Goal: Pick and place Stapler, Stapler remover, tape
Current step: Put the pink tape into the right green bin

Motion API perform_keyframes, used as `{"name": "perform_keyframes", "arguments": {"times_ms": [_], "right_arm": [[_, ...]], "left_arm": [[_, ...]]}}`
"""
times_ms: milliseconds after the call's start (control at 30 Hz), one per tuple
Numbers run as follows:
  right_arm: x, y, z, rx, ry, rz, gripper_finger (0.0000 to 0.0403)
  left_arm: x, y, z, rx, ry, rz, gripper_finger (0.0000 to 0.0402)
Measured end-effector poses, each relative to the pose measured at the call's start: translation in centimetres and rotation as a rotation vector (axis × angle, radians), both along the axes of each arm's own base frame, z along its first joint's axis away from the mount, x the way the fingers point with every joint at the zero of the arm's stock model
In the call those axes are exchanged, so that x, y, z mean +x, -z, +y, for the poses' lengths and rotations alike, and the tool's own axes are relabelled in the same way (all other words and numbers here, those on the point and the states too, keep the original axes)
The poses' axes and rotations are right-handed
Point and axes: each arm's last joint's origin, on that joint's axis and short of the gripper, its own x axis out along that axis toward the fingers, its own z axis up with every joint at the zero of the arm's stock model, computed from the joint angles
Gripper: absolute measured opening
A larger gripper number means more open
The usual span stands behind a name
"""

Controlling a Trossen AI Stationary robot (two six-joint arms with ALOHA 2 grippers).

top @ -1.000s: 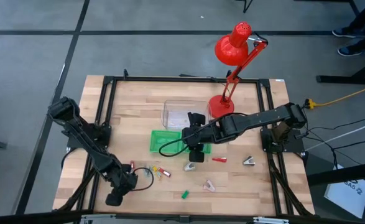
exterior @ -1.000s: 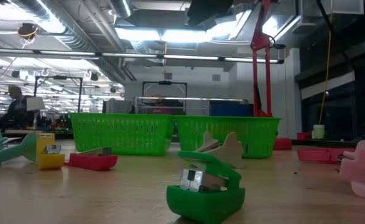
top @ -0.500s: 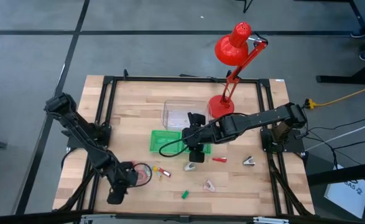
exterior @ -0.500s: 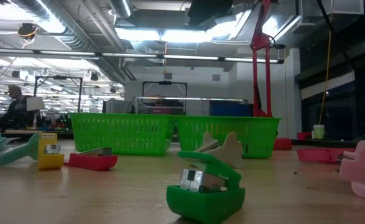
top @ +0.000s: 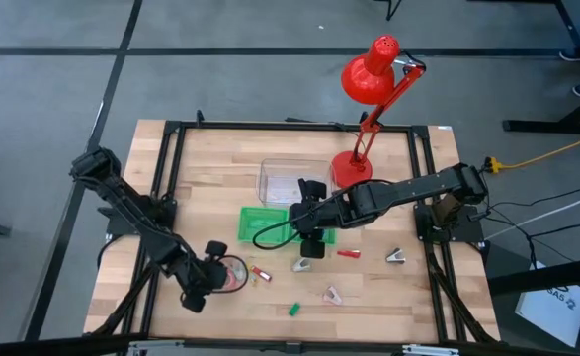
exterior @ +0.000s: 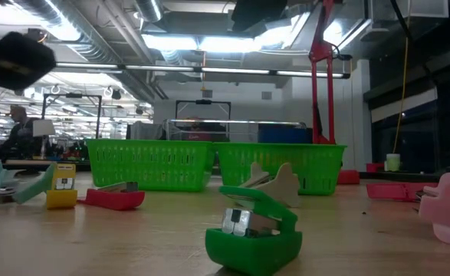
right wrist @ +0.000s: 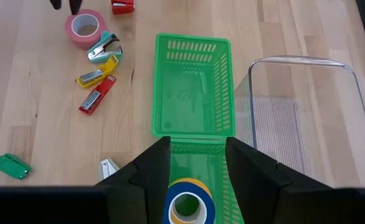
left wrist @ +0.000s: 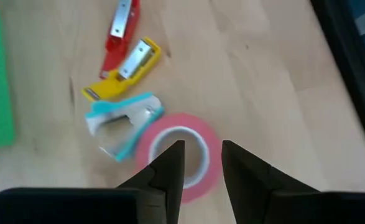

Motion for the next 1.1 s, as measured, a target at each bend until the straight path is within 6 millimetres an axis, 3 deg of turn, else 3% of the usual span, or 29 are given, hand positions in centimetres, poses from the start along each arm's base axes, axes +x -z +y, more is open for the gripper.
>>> {"name": "perform_keyframes", "arguments": {"times_ms": [400, 767, 1100], "right_arm": [[0.0, 0.0, 0.0, 0.001, 0.001, -0.002, 0.0156], [0.0, 0.0, 0.0, 0.001, 0.001, -0.002, 0.0156], [0.0, 0.0, 0.0, -0.001, -0.002, -0.003, 0.0156]], "left_arm": [[1.6, 0.2, 1.5, -0.07, 0.084, 0.078, 0.0104], [3.0, 2.8, 0.1, -0.13, 0.08, 0.111, 0.0102], [2.7, 2.4, -0.1, -0.172, 0.006, 0.122, 0.0099]]}}
